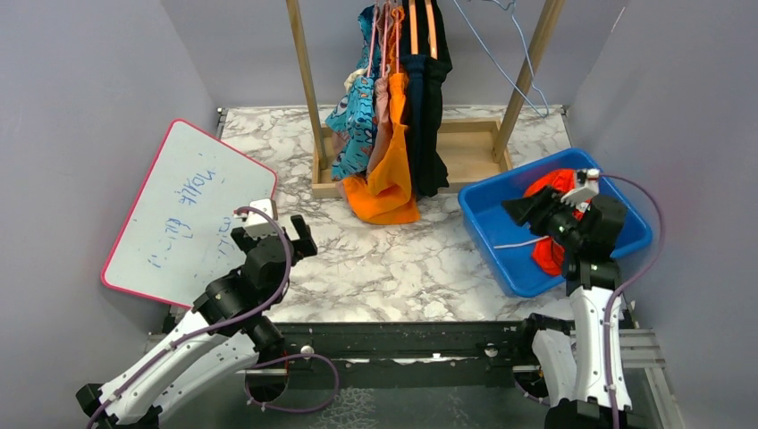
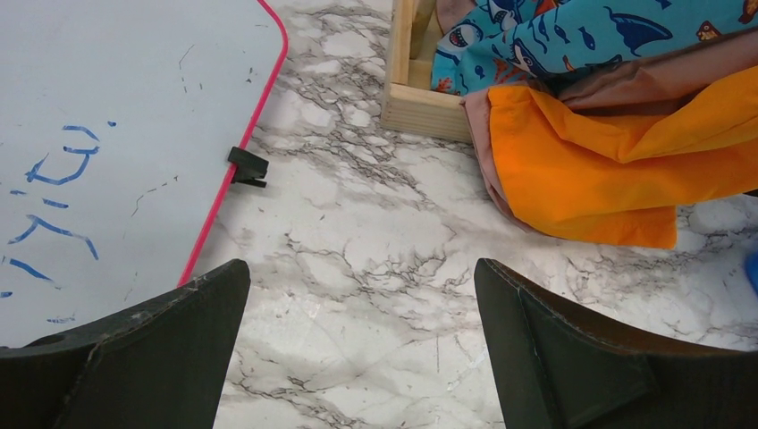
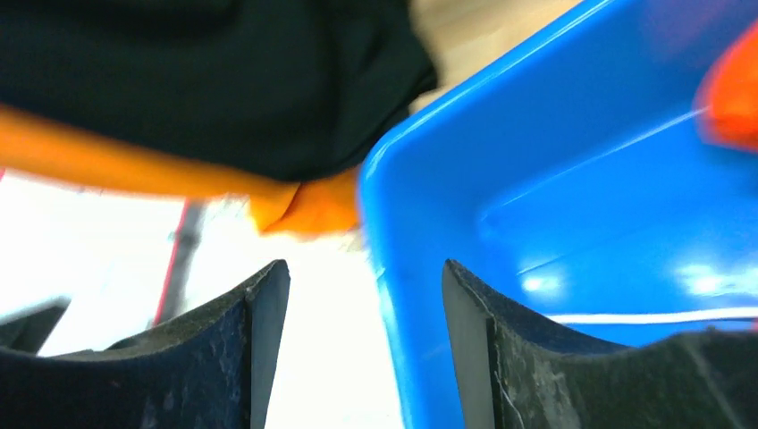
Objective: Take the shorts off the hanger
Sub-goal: Place the shorts in the basket, then pick up the hanger from the clothes rod.
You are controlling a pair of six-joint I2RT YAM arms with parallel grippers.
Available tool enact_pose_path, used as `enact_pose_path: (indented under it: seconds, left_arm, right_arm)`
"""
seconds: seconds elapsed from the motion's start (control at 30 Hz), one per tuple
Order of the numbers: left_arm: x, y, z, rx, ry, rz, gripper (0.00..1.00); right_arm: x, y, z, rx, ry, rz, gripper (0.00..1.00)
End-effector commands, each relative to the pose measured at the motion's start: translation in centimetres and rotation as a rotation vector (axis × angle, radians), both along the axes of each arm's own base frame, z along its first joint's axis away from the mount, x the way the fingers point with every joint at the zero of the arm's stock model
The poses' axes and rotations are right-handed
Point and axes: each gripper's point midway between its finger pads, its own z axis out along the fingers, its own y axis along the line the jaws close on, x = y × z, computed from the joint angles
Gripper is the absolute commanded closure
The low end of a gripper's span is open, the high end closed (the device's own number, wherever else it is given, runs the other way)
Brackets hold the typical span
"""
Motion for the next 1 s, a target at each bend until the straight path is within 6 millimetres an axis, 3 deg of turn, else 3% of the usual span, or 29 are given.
enact_pose_path:
  seconds: [0.0, 0.07, 0.23, 0.5, 0.63, 0.73, 0.83, 0.97]
  left_arm:
    - [0.2, -0.1, 0.2, -0.017, -0.01, -0.003, 0.01]
    - [0.2, -0.6, 0.3, -0.02, -0.012, -0.026, 0.01]
    - [0.5, -2.5, 0.4, -0.015, -0.017, -0.128, 0.01]
    - [2.2, -6.0, 1.3, 0.13, -0.026, -0.315, 0.01]
    - [4.5, -3.9, 0.4, 0.157, 0.048, -0.229, 0.01]
    - [5.9, -1.7, -0.1, 0.073, 0.068, -0.161, 0.01]
    - [6.0, 0.6, -0.3, 0.035, 0.064, -0.061, 0.01]
    - [5.1, 2.1, -0.2, 0.028, 0.04, -0.005, 0.01]
  right_arm:
    - [-5.9, 8.0, 1.5, 0.219, -0.045, 0.522, 0.32]
    - [-7.3, 8.9, 2.8, 0.219, -0.09, 0.63, 0.3]
    - [-8.2, 9.8, 5.7, 0.137, -0.184, 0.718, 0.28]
    - [-8.7, 12.7, 7.8, 0.083, -0.199, 0.833, 0.27]
    - [-7.7, 15.4, 7.0, -0.016, -0.118, 0.857, 0.3]
    - [-5.1, 15.7, 7.0, -0.131, -0.091, 0.73, 0.32]
    - [-2.5, 15.0, 8.5, -0.208, -0.09, 0.622, 0.32]
    - [1.3, 14.2, 11.7, -0.261, -0.115, 0.493, 0.35]
